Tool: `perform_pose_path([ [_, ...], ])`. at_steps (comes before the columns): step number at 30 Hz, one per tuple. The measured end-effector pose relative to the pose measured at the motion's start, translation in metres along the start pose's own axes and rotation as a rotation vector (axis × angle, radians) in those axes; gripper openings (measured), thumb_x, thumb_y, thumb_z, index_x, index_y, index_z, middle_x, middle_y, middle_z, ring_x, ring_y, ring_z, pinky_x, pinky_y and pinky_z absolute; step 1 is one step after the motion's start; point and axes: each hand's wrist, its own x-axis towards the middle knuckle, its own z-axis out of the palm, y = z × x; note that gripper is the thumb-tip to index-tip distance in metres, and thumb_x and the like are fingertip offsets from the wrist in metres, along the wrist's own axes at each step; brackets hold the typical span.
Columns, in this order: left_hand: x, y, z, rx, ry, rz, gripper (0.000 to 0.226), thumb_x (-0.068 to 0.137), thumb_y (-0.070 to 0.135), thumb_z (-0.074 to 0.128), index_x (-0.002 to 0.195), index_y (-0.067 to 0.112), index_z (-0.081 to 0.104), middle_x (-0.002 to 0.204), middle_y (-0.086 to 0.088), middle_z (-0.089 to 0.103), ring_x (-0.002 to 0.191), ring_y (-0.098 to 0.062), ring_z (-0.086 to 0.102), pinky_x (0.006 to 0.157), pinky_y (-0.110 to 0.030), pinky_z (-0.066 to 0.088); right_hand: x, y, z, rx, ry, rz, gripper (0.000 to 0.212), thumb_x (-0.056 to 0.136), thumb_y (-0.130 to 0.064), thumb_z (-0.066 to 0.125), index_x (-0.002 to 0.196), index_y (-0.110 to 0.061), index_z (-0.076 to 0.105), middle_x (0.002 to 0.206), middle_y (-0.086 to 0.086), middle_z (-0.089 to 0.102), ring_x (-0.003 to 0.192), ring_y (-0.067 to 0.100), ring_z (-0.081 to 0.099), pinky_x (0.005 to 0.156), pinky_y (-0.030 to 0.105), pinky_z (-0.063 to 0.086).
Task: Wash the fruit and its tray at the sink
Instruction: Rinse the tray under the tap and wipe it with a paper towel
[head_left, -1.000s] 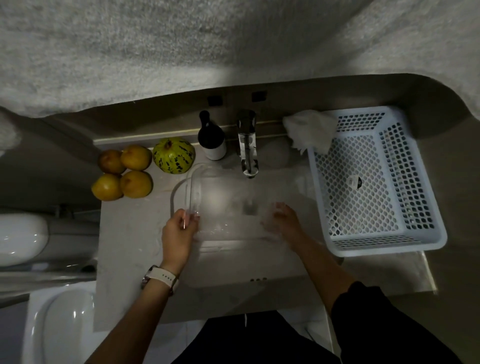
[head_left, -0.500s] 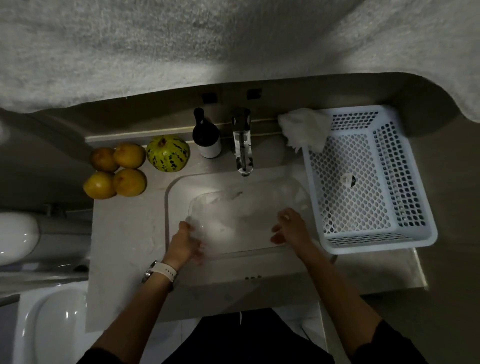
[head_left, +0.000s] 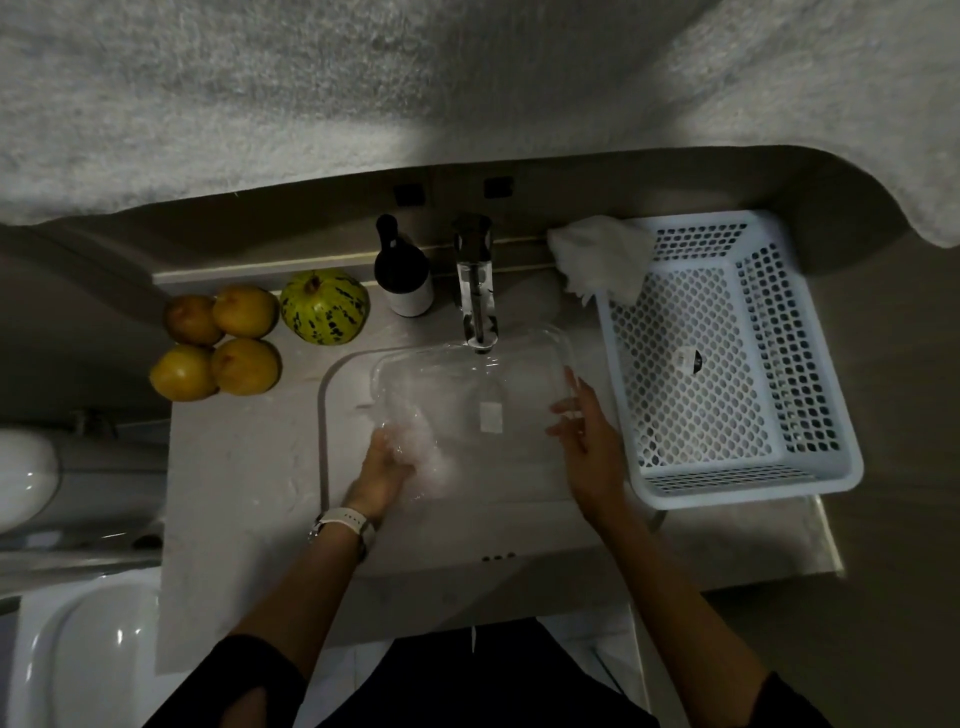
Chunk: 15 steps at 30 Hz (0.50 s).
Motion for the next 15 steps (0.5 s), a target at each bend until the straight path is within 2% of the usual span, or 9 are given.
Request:
perform_pose_path([
  [2,0.0,-0.005,0.001,-0.01,0.038,-0.018,0.036,0.095,0.012,0.055,0.128,0.021,0.044,0.112,-0.012,0.058,0.091,-0.031,0.064,0.061,-0.036,0.056,0.001,-0.007,0.003,0.008,-0.009,-0.018,0.043,0.103,-0.013,0.038,0.145,-0.024,0.038,0.111,0.001,0.06,0.095,0.017,0.064,0.083,0.031,0.055],
  [5,0.002,-0.006,0.009,-0.015,0.042,-0.038,0.029,0.095,0.012,0.057,0.108,0.036,0.046,0.108,-0.001,0.055,0.089,-0.021,0.063,0.06,-0.028,0.054,0.0,-0.02,0.009,0.007,-0.052,-0.002,0.057,0.097,0.0,0.042,0.146,-0.028,0.035,0.129,0.007,0.054,0.109,0.015,0.058,0.091,0.033,0.052],
  [8,0.009,-0.001,0.015,0.07,0.017,-0.054,0.036,0.089,0.009,0.065,0.103,0.034,0.043,0.099,0.007,0.05,0.086,-0.012,0.06,0.062,-0.024,0.05,-0.002,-0.029,0.011,-0.018,-0.033,0.009,0.067,0.093,0.005,0.043,0.147,-0.033,0.032,0.132,0.005,0.051,0.112,0.008,0.053,0.085,0.016,0.047],
  [10,0.015,-0.001,0.019,0.095,-0.045,-0.032,0.033,0.088,0.014,0.066,0.092,0.036,0.043,0.081,0.012,0.053,0.065,-0.003,0.06,0.053,-0.016,0.046,-0.003,-0.031,0.011,-0.039,-0.005,0.004,0.069,0.092,0.007,0.043,0.147,-0.032,0.031,0.134,0.005,0.048,0.114,0.007,0.051,0.08,0.006,0.044],
  [11,0.016,-0.002,0.022,0.164,-0.033,0.025,0.025,0.092,0.018,0.062,0.086,0.036,0.045,0.069,0.013,0.054,0.053,-0.003,0.058,0.046,-0.018,0.044,-0.004,-0.033,0.011,-0.043,0.004,-0.001,0.069,0.092,0.007,0.043,0.147,-0.031,0.03,0.134,0.006,0.047,0.114,0.006,0.05,0.079,0.003,0.042],
  [13,0.019,0.001,0.027,0.215,0.062,0.091,0.022,0.096,0.022,0.053,0.076,0.031,0.049,0.06,0.009,0.054,0.043,-0.005,0.054,0.04,-0.024,0.043,-0.005,-0.035,0.011,-0.033,0.008,-0.01,0.069,0.092,0.006,0.042,0.147,-0.032,0.029,0.131,0.006,0.046,0.113,0.007,0.05,0.081,0.004,0.042],
  [15,0.021,0.005,0.031,0.172,0.093,0.058,0.027,0.097,0.022,0.05,0.07,0.025,0.045,0.061,0.005,0.049,0.043,-0.008,0.051,0.048,-0.026,0.042,-0.005,-0.036,0.01,-0.009,0.005,-0.01,0.07,0.092,0.008,0.041,0.147,-0.033,0.029,0.132,0.006,0.045,0.114,0.01,0.05,0.089,0.014,0.045],
])
